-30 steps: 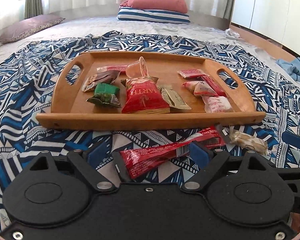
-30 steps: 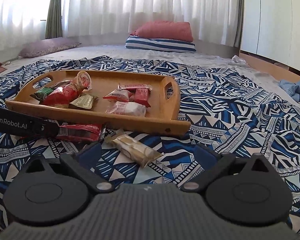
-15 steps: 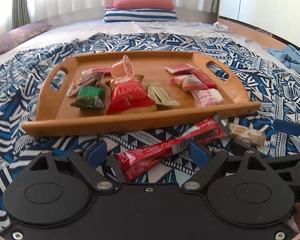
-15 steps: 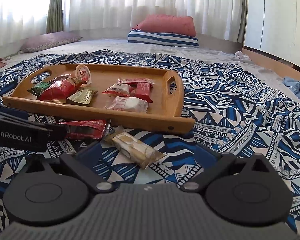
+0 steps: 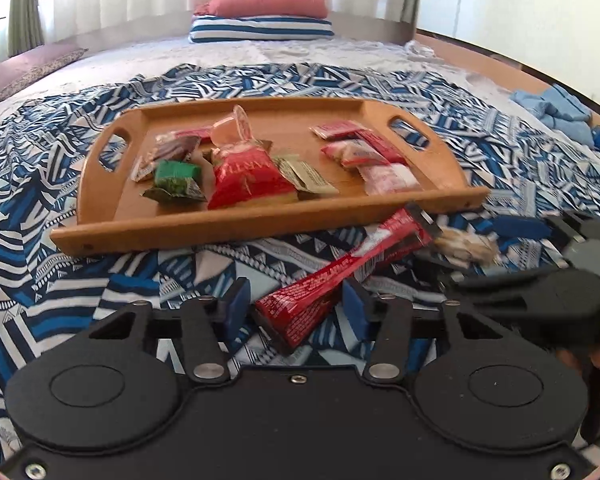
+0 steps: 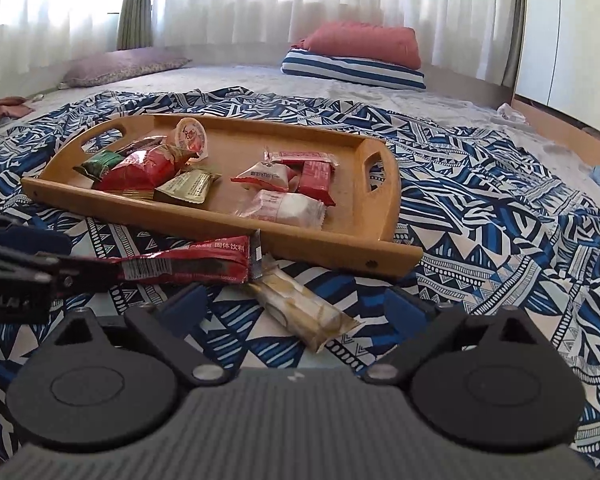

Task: Organize snacks
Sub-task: 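Close the left tool on the long red bar while the right tool grasps the beige packet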

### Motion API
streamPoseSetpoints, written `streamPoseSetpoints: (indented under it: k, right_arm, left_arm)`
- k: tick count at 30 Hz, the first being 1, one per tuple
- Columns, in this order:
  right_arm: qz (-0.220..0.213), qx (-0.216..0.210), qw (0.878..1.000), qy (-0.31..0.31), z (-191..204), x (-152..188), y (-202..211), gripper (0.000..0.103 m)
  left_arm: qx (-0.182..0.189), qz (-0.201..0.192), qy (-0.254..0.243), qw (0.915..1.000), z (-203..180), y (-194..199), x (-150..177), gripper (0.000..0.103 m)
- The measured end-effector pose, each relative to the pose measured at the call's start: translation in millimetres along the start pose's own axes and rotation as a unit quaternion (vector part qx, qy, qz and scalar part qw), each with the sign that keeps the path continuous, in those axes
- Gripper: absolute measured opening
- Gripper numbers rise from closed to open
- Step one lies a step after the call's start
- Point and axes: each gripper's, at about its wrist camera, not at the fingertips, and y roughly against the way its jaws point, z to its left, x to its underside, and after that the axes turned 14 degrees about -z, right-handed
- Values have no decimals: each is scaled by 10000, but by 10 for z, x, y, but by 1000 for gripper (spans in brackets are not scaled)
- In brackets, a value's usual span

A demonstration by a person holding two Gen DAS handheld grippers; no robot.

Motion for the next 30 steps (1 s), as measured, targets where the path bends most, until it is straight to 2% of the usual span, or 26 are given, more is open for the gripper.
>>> streamPoseSetpoints:
  k: [1, 3, 7, 10, 19, 21, 22, 26, 30]
  right_arm:
    - [13, -6, 10000, -39, -14, 1, -4, 100]
    - [33, -11, 9999, -99, -31, 2, -12, 100]
    - [56, -26, 9999, -114, -35, 15, -28, 99]
    - [58, -62, 9999, -125, -35, 24, -36, 99]
    - [15, -205, 9994, -279, -90, 62, -39, 95]
    - [-2, -246, 9992, -300, -98, 67, -33, 89]
    - [-19, -275, 9992, -299, -97, 68, -25, 84]
    - [-77, -384, 9988, -291, -78, 71, 33, 54]
    - [-188, -180, 9994, -215, -35, 77, 114, 31]
  left_arm:
    - [41, 37, -20, 10000, -12, 28, 9, 42]
    - [137, 125, -101, 9998, -30, 86, 26, 41]
    - [151, -11, -309, 9994, -70, 144, -9, 42]
    - [146, -10, -362, 9992, -88, 61, -83, 48]
    - [343, 135, -199, 9991, -109, -173, -136, 50]
    - [353, 162, -235, 9990, -110, -176, -110, 50]
    - [363, 194, -267, 9988, -112, -175, -93, 45]
    - [352, 119, -436, 9984, -138, -83, -32, 35]
    - [251, 101, -358, 9990, -119, 8, -7, 31]
